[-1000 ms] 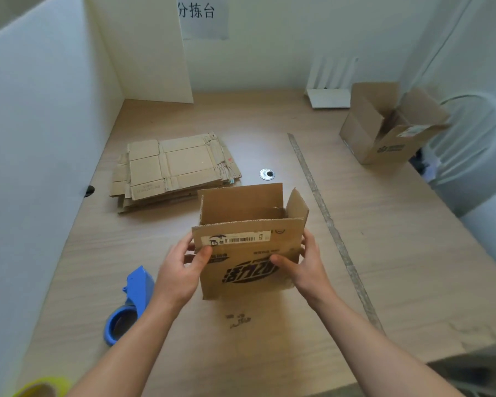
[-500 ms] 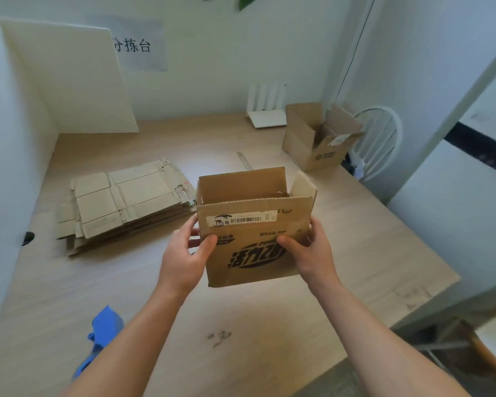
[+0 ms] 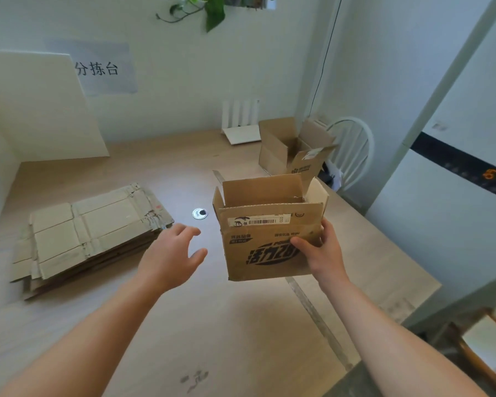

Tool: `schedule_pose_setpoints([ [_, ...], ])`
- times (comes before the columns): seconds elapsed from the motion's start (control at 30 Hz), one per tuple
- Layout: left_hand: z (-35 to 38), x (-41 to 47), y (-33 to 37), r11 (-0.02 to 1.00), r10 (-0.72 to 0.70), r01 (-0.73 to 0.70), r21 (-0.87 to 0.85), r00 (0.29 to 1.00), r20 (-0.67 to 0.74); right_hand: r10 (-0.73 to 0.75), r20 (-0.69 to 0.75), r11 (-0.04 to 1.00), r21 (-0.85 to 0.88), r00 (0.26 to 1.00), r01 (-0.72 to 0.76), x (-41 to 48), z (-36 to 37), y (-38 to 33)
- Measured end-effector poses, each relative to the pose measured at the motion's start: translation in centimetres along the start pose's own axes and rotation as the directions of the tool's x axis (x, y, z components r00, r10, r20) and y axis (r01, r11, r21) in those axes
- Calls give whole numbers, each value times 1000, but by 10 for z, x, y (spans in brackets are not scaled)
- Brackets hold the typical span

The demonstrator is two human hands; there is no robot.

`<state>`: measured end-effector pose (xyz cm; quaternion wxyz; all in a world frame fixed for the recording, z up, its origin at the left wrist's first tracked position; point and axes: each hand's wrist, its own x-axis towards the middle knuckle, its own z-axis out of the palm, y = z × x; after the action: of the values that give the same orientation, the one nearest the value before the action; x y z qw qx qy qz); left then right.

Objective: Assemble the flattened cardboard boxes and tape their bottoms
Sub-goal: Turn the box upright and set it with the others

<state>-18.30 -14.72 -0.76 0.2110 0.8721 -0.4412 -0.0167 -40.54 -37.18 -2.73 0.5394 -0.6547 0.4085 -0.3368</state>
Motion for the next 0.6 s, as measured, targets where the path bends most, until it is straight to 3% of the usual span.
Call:
schedule_pose_setpoints([
  [0.17, -1, 53, 6, 950, 69, -91, 299, 994, 82, 12, 47, 1000, -4, 999, -12, 64, 1, 9],
  [0.33, 14, 116, 9, 908, -21, -37, 416, 991, 134, 15, 137, 1000, 1, 991, -15, 146, 21, 20],
  [0.47, 33, 169, 4, 920, -116, 62, 388, 986, 117, 4, 213, 1000, -3, 977, -4, 212, 48, 25],
  [0.6, 64, 220, 8, 960, -249, 232, 155, 963, 104, 4, 277, 996, -85, 961, 20, 270, 79, 35],
])
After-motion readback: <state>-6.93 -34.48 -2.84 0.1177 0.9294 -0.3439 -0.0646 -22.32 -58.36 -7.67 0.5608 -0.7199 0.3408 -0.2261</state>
